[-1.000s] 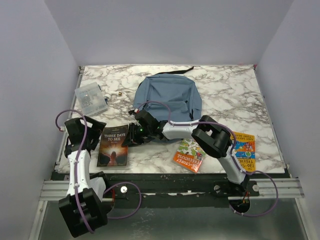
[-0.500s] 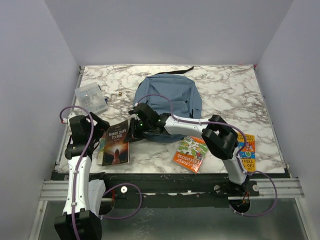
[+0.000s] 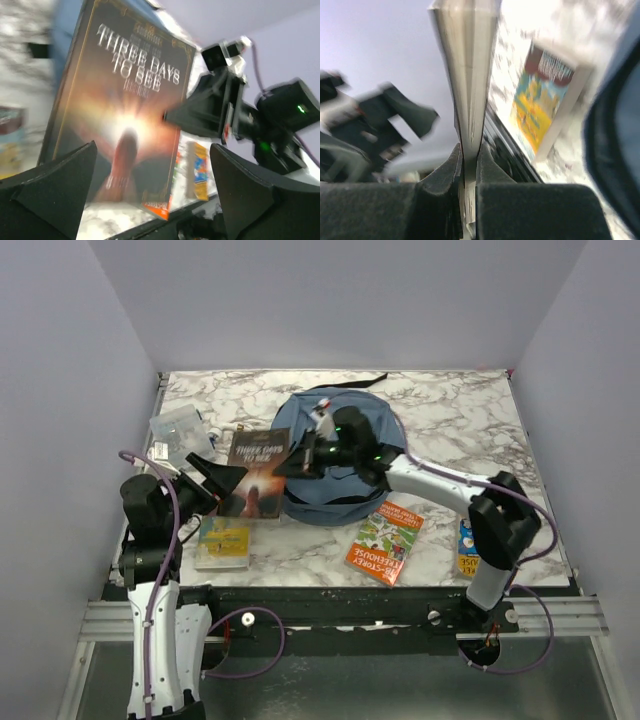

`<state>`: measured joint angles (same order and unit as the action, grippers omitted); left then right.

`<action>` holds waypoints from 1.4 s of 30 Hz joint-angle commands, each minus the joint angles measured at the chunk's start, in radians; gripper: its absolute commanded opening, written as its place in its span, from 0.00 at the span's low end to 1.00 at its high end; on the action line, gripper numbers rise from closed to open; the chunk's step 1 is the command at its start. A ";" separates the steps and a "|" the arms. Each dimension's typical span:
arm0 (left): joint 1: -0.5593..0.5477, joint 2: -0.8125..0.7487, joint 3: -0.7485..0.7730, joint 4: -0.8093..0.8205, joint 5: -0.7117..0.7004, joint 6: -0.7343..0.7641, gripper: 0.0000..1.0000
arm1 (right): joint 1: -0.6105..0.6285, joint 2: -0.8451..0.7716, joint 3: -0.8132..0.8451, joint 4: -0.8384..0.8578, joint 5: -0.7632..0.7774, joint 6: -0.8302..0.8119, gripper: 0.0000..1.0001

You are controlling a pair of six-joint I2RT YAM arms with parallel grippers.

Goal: Pack the student bag
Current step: Pick up the book from the center of the board.

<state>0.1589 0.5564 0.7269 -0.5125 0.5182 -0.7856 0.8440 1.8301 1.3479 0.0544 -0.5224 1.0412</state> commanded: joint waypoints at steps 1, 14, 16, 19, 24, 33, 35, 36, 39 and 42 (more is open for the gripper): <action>-0.035 -0.057 -0.153 0.467 0.388 -0.307 0.96 | -0.201 -0.161 -0.189 0.405 -0.080 0.208 0.00; -0.440 -0.029 -0.313 0.930 -0.108 -0.517 0.98 | -0.304 -0.336 -0.528 0.933 0.113 0.634 0.00; -0.487 0.063 -0.282 0.959 -0.139 -0.516 0.98 | -0.305 -0.321 -0.522 0.946 0.095 0.675 0.00; -0.552 0.156 -0.228 0.971 -0.197 -0.465 0.98 | -0.304 -0.314 -0.532 0.988 0.090 0.703 0.00; -0.631 0.186 -0.207 0.971 -0.400 -0.421 0.92 | -0.304 -0.325 -0.567 0.974 0.106 0.701 0.00; -0.732 0.286 -0.150 0.977 -0.550 -0.412 0.93 | -0.304 -0.358 -0.620 0.932 0.158 0.675 0.00; -0.733 0.311 -0.150 0.980 -0.562 -0.445 0.88 | -0.304 -0.355 -0.618 0.930 0.153 0.669 0.00; -0.732 0.319 -0.148 0.982 -0.572 -0.452 0.84 | -0.304 -0.357 -0.621 0.934 0.154 0.666 0.00; -0.732 0.349 -0.120 0.982 -0.563 -0.439 0.60 | -0.304 -0.380 -0.641 0.903 0.169 0.619 0.00; -0.732 0.363 -0.094 0.979 -0.539 -0.358 0.33 | -0.303 -0.423 -0.668 0.804 0.186 0.553 0.00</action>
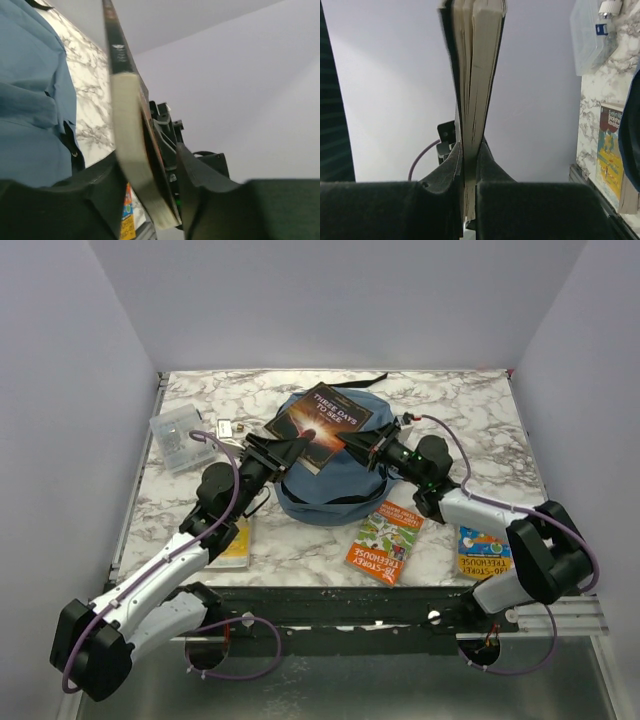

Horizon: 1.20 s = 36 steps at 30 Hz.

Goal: Pack the student bag
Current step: Pick up the book from the center of the board, then place the book in the student bag.

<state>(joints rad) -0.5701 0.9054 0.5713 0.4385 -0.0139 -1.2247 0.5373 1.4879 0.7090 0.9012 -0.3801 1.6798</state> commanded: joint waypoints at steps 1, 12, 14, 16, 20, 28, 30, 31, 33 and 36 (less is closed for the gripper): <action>-0.003 0.016 0.060 0.028 -0.009 0.088 0.29 | 0.003 -0.094 -0.042 -0.053 0.049 -0.105 0.00; 0.078 -0.140 0.153 -0.364 -0.133 0.397 0.00 | 0.000 -0.214 0.110 -0.792 0.096 -0.977 0.62; 0.099 -0.180 0.205 -0.507 -0.192 0.472 0.00 | 0.003 -0.197 0.186 -0.971 0.138 -1.193 0.63; 0.111 -0.212 0.251 -0.623 -0.238 0.545 0.00 | 0.011 -0.193 0.213 -1.067 0.215 -1.366 0.64; 0.119 -0.256 0.303 -0.797 -0.306 0.635 0.00 | 0.160 -0.186 0.199 -1.077 0.490 -1.599 0.64; 0.140 -0.353 0.264 -0.861 -0.283 0.656 0.00 | 0.369 -0.031 0.342 -1.289 0.741 -1.969 0.62; 0.141 -0.363 0.259 -0.862 -0.276 0.663 0.00 | 0.369 -0.009 0.382 -1.337 0.733 -2.019 0.60; 0.141 -0.366 0.257 -0.861 -0.272 0.667 0.00 | 0.368 0.003 0.394 -1.362 0.732 -2.034 0.59; 0.141 -0.364 0.257 -0.862 -0.268 0.676 0.00 | 0.368 0.024 0.408 -1.383 0.741 -2.083 0.57; 0.142 -0.365 0.252 -0.862 -0.263 0.694 0.00 | 0.369 0.055 0.415 -1.387 0.748 -2.147 0.55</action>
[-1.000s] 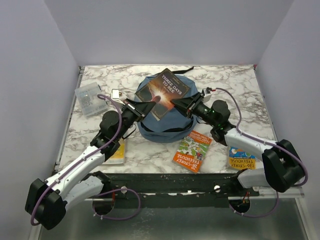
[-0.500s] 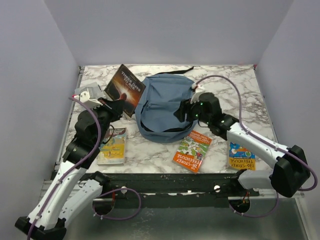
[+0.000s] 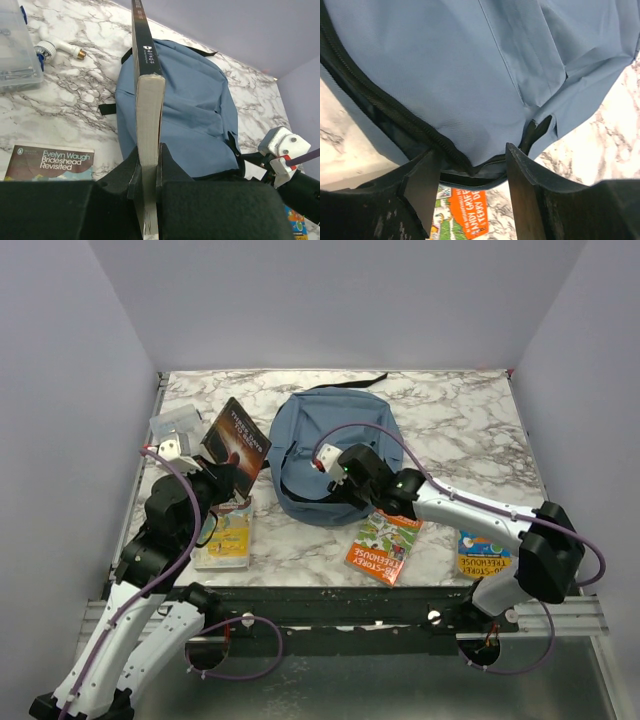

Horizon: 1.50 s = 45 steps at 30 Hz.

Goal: Pack the student bag
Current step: Place the book in the student bag.

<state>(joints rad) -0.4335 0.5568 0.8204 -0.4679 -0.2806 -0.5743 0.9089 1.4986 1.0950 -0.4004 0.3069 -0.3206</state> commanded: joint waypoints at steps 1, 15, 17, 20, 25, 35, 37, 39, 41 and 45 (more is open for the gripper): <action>0.006 -0.019 -0.002 0.045 0.005 0.046 0.00 | -0.002 0.055 0.037 -0.088 0.059 -0.159 0.55; 0.018 -0.052 -0.042 0.025 0.055 0.040 0.00 | 0.077 0.235 0.043 0.177 0.109 -0.316 0.61; 0.021 -0.055 -0.033 0.013 0.072 0.031 0.00 | 0.078 0.274 0.098 0.159 0.078 -0.288 0.53; 0.022 -0.061 -0.018 -0.014 0.082 0.011 0.00 | 0.076 0.276 0.138 0.188 0.051 -0.249 0.35; 0.027 -0.069 0.014 -0.071 0.048 -0.036 0.00 | 0.012 0.244 0.173 0.242 0.072 -0.106 0.01; 0.030 -0.104 0.061 -0.140 -0.028 -0.231 0.00 | -0.133 0.249 0.435 0.075 0.037 0.393 0.01; 0.030 -0.108 0.049 -0.143 -0.007 -0.285 0.00 | -0.135 0.219 0.416 0.127 0.033 0.432 0.01; 0.030 -0.102 0.031 -0.138 0.026 -0.342 0.00 | -0.138 0.189 0.403 0.174 0.040 0.470 0.01; 0.032 -0.082 0.008 -0.107 0.090 -0.379 0.00 | -0.139 0.173 0.398 0.206 0.039 0.487 0.01; 0.036 -0.028 -0.050 -0.015 0.219 -0.457 0.00 | -0.148 0.170 0.400 0.221 0.032 0.523 0.01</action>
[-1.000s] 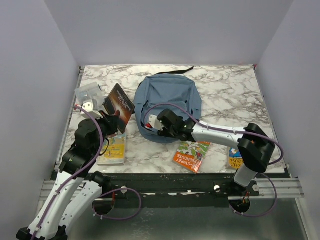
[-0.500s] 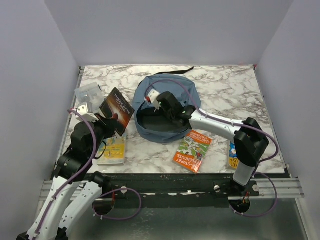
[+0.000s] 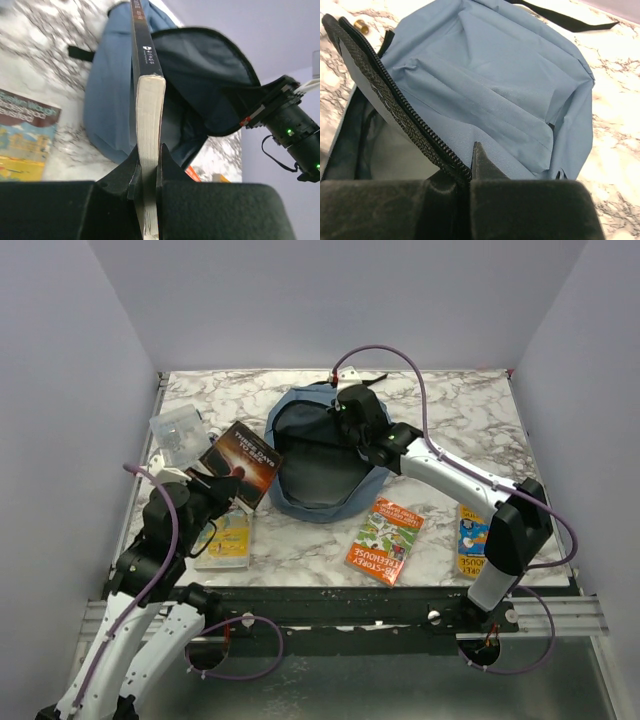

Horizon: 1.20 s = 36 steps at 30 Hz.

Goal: Pack the student bag
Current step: Place the book in the student bag.

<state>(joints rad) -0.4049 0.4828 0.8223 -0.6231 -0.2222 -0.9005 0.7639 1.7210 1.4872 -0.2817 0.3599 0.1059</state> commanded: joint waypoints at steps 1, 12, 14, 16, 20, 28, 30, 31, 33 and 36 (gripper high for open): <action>0.009 0.055 -0.074 0.184 0.183 -0.153 0.00 | -0.007 -0.053 0.007 0.102 -0.022 0.109 0.01; 0.010 0.253 -0.176 0.451 0.375 -0.423 0.00 | -0.018 -0.076 -0.016 0.142 -0.111 0.222 0.01; 0.004 0.303 -0.224 0.578 0.393 -0.500 0.00 | -0.018 -0.077 -0.011 0.139 -0.117 0.237 0.00; -0.027 0.344 -0.277 0.727 0.327 -0.574 0.00 | -0.018 -0.075 -0.004 0.135 -0.144 0.248 0.01; -0.113 0.422 -0.265 0.819 0.092 -0.573 0.00 | -0.018 -0.072 0.019 0.120 -0.180 0.293 0.01; -0.158 0.640 -0.218 0.952 -0.137 -0.580 0.00 | -0.019 -0.057 0.064 0.094 -0.296 0.419 0.01; -0.159 0.691 -0.214 1.001 -0.189 -0.578 0.00 | -0.018 -0.057 0.067 0.090 -0.306 0.438 0.01; -0.160 0.718 -0.210 1.036 -0.206 -0.569 0.00 | -0.017 -0.058 0.066 0.092 -0.311 0.448 0.01; -0.165 0.789 -0.198 1.102 -0.243 -0.575 0.00 | -0.018 -0.063 0.059 0.095 -0.315 0.462 0.01; -0.171 0.887 -0.192 1.277 -0.320 -0.533 0.00 | -0.019 -0.069 0.052 0.080 -0.301 0.476 0.00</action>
<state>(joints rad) -0.5598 1.2743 0.5835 0.3256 -0.3660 -1.4612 0.7433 1.7065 1.4994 -0.2550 0.0860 0.5194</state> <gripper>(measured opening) 0.084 0.014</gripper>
